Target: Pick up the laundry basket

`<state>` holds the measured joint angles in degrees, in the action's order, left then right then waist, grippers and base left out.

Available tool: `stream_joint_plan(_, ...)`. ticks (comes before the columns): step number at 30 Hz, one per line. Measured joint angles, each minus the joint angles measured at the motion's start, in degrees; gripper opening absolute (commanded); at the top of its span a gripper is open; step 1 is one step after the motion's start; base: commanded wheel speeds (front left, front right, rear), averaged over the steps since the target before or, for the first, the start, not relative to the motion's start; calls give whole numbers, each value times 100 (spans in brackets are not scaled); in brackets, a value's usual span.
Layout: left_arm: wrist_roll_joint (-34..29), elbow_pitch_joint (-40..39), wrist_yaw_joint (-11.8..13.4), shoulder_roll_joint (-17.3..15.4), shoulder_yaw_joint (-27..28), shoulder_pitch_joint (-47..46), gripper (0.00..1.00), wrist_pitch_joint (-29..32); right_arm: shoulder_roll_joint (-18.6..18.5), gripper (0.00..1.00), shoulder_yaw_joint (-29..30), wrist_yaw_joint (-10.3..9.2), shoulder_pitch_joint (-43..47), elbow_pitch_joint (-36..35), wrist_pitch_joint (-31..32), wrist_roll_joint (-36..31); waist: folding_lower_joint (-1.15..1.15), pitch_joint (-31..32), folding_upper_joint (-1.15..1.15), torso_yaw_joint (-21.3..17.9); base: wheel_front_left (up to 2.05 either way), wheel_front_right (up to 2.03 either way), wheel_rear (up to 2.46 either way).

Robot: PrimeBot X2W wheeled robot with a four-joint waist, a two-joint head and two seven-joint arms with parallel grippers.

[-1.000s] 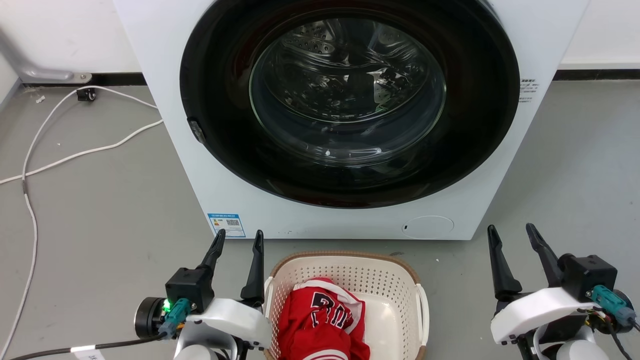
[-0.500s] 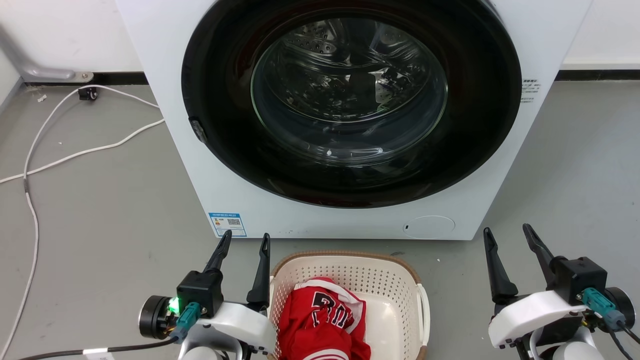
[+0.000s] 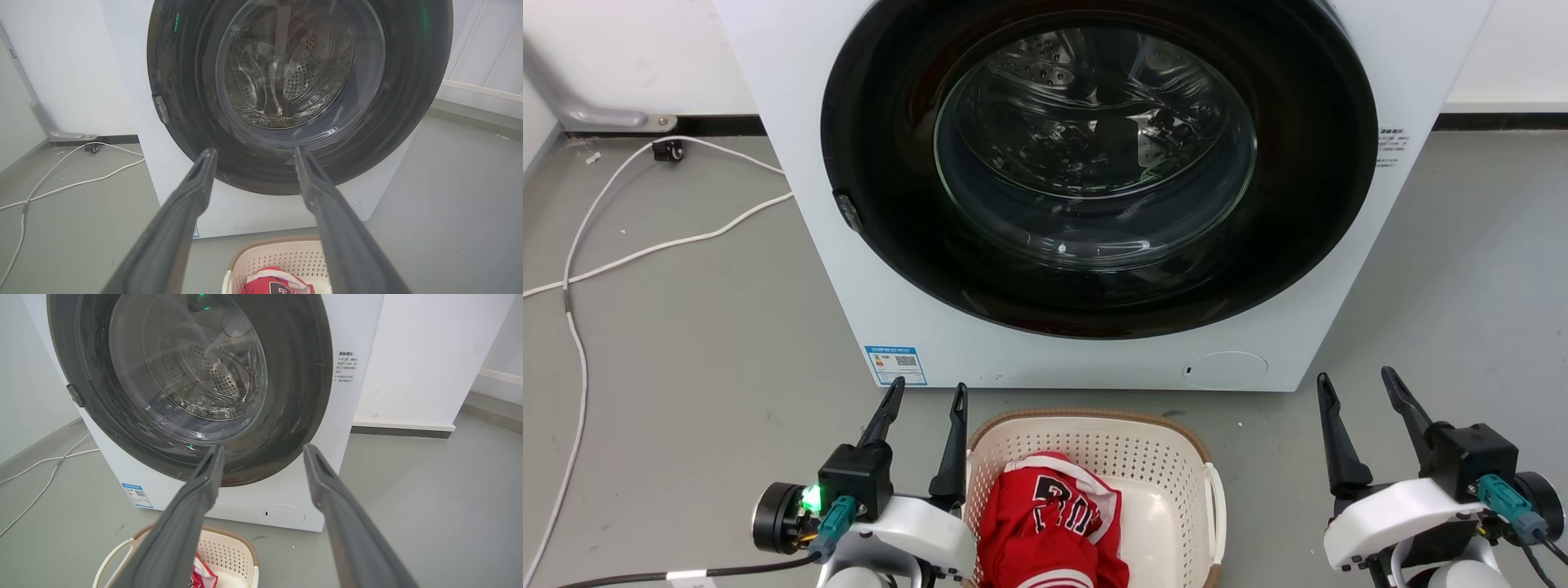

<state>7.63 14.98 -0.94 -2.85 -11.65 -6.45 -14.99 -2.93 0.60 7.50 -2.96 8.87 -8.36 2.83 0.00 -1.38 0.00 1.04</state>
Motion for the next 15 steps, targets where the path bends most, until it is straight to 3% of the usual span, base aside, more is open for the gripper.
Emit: stream_joint_plan(15, 81, 298, 19, 0, -9, -124, 100, -8, 0, 100, -1, 0, -111, 121, -35, 213, 0, -292, 0, -11, 0, 0, 0)
